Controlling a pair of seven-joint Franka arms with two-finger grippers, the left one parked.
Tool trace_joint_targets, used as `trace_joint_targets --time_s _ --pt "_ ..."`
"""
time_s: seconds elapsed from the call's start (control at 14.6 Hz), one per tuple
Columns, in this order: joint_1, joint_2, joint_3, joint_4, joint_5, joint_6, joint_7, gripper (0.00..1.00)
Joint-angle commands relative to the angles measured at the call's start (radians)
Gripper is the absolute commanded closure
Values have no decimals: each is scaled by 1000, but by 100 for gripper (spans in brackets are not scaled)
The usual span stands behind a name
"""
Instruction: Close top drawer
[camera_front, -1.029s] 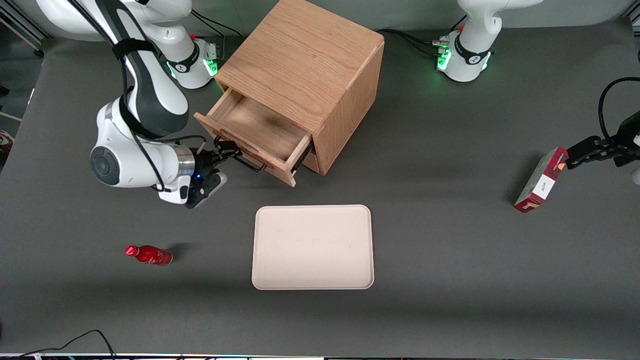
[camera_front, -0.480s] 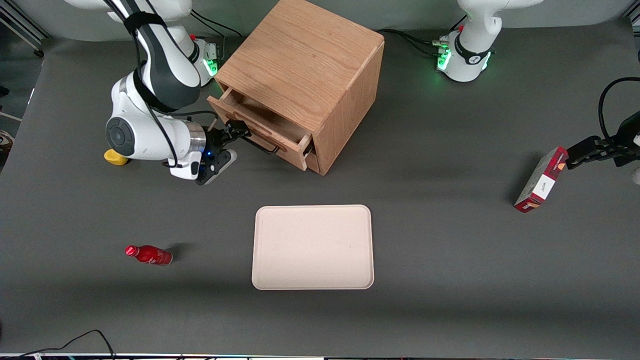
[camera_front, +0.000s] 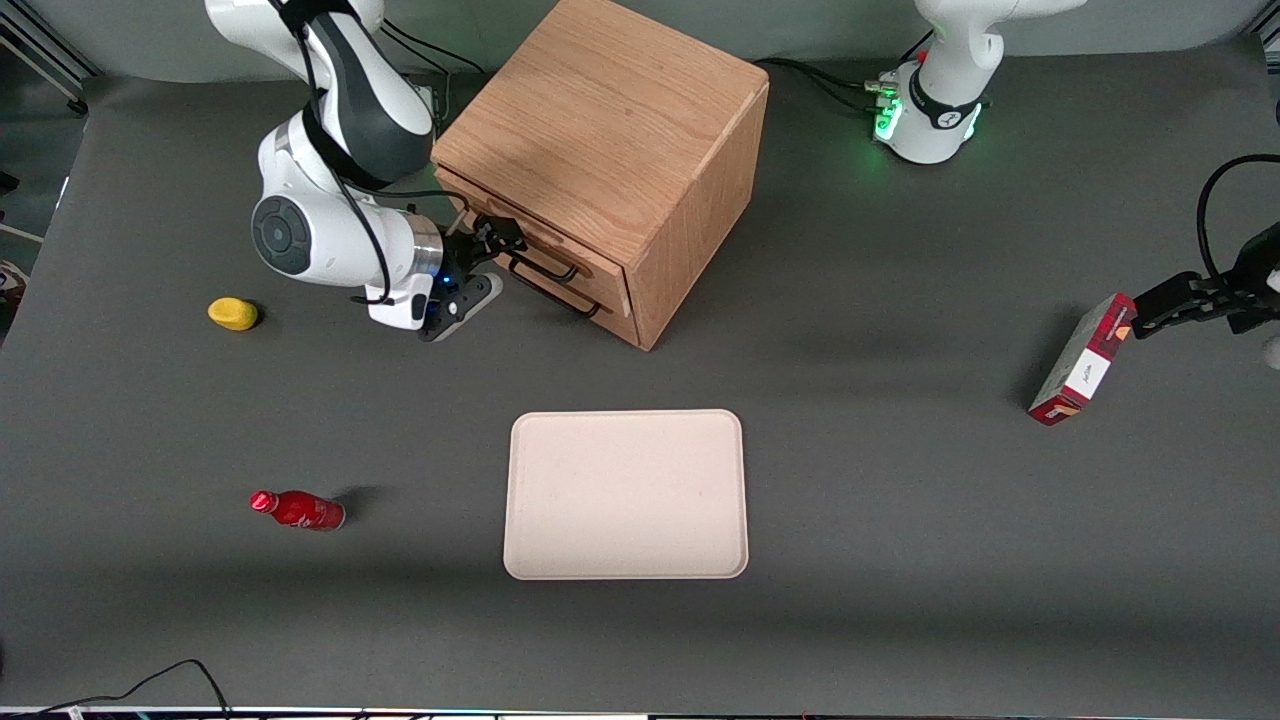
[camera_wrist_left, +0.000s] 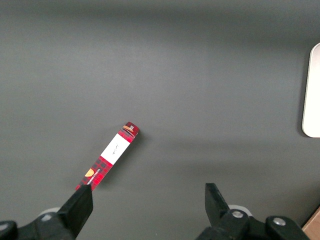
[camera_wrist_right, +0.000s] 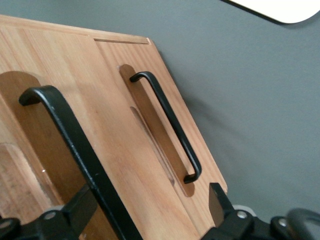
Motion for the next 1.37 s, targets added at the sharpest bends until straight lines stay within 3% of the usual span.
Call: trace_joint_targets --time_s 0.0,0.27,0.55,0.89,1.03,1.3 --pt "0 -60 16 -59 50 17 19 0" --pt "-3 -77 14 -76 72 18 14 0" --pt "-7 -61 13 -1 26 -6 17 0" --pt "-10 -87 -12 103 -2 -146 19 0" --pt "-11 -114 -13 194 -99 -198 29 0" --pt "-10 -138 -35 473 -288 -447 268 0"
